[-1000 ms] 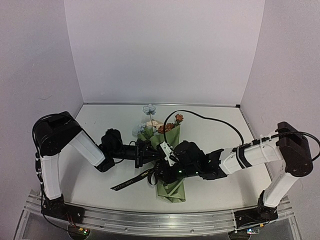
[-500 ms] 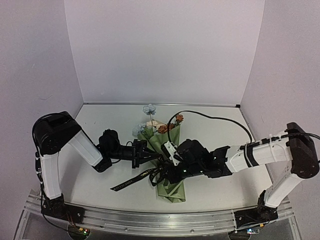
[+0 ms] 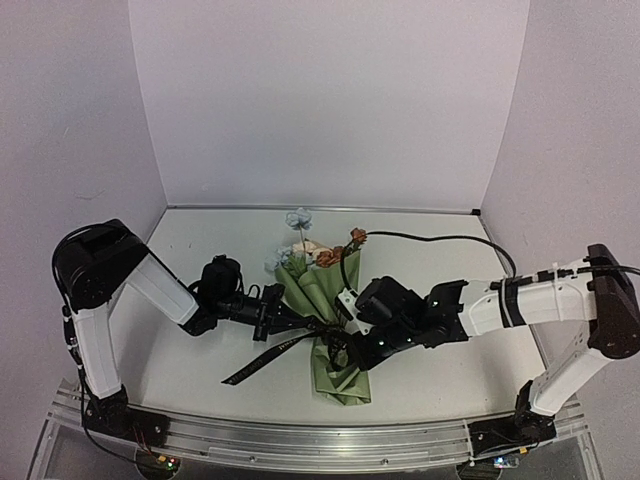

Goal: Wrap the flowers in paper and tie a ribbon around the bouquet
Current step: Tie the half-tied ribbon around the folded bouquet.

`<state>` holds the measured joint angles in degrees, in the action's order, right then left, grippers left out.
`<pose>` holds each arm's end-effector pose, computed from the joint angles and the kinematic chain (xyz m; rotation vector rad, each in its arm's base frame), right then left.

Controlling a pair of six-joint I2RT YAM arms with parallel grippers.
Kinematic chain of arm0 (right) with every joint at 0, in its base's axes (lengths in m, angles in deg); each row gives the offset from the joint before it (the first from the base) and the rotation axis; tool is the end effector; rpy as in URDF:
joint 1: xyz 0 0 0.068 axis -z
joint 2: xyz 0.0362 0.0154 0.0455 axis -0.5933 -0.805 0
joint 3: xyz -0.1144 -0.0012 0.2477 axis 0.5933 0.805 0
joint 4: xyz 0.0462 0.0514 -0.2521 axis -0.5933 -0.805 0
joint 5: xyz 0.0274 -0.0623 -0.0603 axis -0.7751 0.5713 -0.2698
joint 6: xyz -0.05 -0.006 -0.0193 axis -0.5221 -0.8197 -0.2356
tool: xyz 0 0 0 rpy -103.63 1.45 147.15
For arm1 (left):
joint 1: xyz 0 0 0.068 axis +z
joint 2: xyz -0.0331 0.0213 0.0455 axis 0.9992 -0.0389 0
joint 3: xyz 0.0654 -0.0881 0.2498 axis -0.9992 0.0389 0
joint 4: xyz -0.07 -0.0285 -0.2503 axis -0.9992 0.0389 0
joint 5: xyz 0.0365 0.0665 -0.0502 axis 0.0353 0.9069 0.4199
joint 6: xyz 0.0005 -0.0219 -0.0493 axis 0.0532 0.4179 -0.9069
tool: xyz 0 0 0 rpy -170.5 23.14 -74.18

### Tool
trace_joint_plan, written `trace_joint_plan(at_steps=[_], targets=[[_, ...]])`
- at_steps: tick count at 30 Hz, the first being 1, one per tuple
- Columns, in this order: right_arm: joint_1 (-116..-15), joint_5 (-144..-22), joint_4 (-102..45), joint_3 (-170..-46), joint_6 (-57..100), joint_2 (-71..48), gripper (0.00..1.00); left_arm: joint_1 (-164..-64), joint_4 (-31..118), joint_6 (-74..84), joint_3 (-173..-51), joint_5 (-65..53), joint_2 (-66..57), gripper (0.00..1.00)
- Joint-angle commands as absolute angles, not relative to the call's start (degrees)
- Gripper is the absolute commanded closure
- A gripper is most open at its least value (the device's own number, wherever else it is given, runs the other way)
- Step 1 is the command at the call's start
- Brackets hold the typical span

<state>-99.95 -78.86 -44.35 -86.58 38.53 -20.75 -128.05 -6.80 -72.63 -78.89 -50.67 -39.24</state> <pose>0.1414 0.2884 0.1931 -0.9143 2.4672 0.6611 0.2396 -0.2401 0.1177 0.1936 -2.2707 1.8468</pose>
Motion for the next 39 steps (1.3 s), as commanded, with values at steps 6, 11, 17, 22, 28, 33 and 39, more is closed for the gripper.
trace_joint_plan(at_steps=[6, 11, 17, 22, 28, 33, 39], targets=[[-98.1, -73.1, -54.7, -90.9, 35.7, -18.3, 1.0, -125.0, 25.1, -47.1, -84.8, -48.8, -32.6, 1.0], [-96.6, -72.7, -57.4, -91.1, 35.6, -18.1, 1.0, -122.6, 28.5, -44.4, -85.0, -49.2, -32.6, 1.0], [-93.5, -74.7, -58.1, -90.7, 36.1, -18.7, 1.0, -121.4, 33.7, -40.8, -87.2, -49.1, -32.6, 1.0], [-91.8, -77.3, -58.1, -89.8, 36.9, -19.8, 1.0, -120.1, 37.4, -38.3, -88.7, -48.0, -32.3, 1.0], [-89.8, -78.9, -58.2, -88.2, 36.3, -21.3, 1.0, -118.6, 41.3, -35.6, -89.8, -46.6, -32.5, 1.0], [-89.7, -80.0, -57.7, -87.2, 36.3, -22.7, 1.0, -116.7, 41.6, -35.7, -89.1, -46.4, -32.4, 1.0], [-89.8, -80.5, -56.9, -86.1, 37.5, -22.1, 1.0, -113.7, 43.0, -34.1, -89.0, -45.5, -31.3, 1.0]])
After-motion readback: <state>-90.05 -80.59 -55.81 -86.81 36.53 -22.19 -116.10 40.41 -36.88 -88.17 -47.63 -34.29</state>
